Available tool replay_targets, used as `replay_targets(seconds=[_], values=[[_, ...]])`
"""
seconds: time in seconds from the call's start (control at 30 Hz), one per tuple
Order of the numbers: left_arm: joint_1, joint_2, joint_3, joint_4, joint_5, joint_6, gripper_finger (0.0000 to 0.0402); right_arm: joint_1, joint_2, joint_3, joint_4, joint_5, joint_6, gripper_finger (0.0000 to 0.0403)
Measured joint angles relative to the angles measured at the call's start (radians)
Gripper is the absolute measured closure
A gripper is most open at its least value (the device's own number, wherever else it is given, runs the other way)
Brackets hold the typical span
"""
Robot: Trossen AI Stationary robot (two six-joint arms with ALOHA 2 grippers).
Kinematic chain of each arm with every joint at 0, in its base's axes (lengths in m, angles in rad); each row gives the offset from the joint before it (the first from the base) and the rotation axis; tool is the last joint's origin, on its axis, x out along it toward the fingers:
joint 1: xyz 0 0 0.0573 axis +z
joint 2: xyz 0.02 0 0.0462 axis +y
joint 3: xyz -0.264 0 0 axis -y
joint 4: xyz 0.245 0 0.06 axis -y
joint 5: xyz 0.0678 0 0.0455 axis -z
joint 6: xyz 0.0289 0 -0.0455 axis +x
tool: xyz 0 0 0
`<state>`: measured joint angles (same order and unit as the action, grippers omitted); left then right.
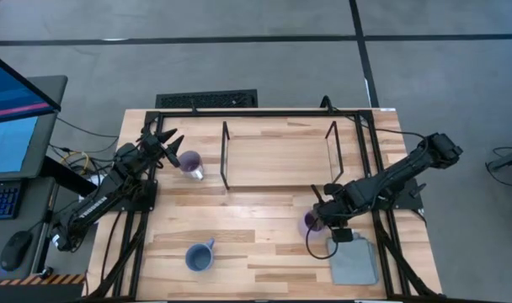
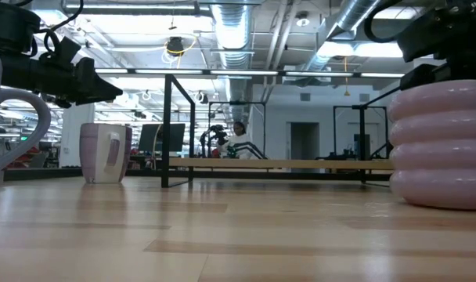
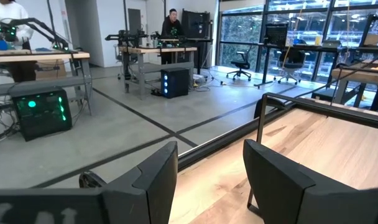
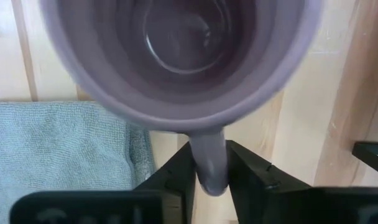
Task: Stack small to large cups/mugs on shelf
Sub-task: Put the violet mug on the shelf
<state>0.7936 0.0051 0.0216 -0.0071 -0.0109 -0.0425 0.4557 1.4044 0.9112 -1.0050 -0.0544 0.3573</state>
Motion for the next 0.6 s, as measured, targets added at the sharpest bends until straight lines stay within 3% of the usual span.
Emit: replay_targets(seconds=[0.23, 0.6], values=[[0.000, 0.000, 0.000, 0.000, 0.000, 0.000, 0.0225, 0.000, 0.000, 0.000, -0.001, 0.001, 0.001, 0.0330], [0.000, 0.000, 0.000, 0.000, 0.000, 0.000, 0.0225, 0.000, 0.000, 0.000, 0.030, 0.004, 0.013, 0.0335]])
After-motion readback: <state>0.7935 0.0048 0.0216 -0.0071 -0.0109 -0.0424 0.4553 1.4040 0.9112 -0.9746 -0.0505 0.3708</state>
